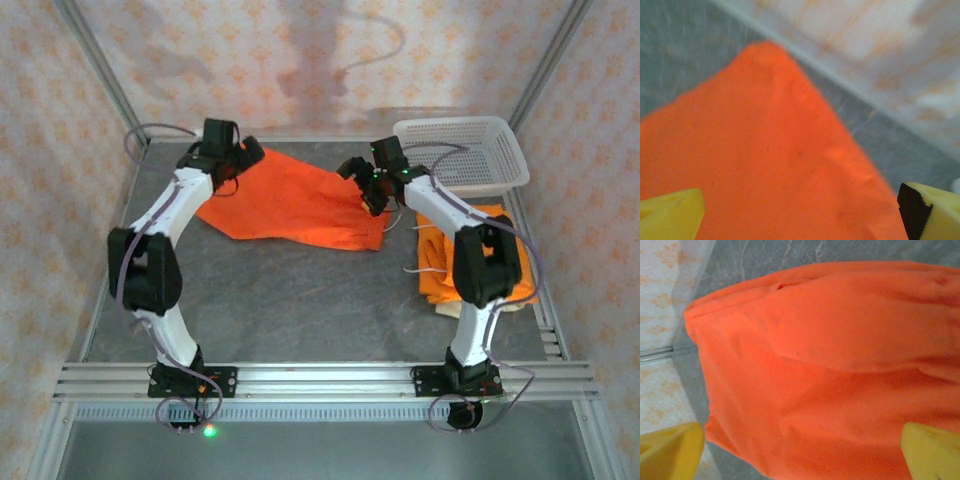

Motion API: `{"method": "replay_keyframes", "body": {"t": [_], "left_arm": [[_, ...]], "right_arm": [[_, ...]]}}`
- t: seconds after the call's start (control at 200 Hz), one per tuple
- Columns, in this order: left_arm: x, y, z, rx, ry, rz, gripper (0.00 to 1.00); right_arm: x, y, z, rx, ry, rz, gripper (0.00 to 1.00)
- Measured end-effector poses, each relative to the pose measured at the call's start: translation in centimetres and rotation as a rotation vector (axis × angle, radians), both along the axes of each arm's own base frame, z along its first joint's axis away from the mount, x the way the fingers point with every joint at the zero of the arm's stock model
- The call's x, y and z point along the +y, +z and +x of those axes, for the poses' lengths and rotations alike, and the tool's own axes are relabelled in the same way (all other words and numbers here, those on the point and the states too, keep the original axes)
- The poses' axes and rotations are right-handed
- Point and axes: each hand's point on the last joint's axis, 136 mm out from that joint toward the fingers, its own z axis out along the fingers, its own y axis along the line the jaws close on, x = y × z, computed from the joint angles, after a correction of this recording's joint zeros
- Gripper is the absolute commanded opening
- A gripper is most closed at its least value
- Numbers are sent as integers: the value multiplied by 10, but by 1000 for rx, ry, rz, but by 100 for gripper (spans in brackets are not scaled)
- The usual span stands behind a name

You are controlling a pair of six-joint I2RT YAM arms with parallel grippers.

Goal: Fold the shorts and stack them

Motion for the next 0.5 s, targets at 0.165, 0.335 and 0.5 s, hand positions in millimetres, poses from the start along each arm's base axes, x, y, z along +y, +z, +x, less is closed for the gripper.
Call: {"method": "replay_keyframes", "body": {"t": [0.165, 0.335, 0.5], "left_arm": [[-3, -86, -3, 169, -12, -3, 100], [8, -105, -1, 173, 21, -17, 100], [35, -131, -13, 189, 88, -33, 100]], "right_arm": [[-2, -25, 22, 43, 5, -26, 98], [-24, -62, 30, 128, -37, -63, 98], [-35, -84, 30, 179, -60, -109, 97]]}}
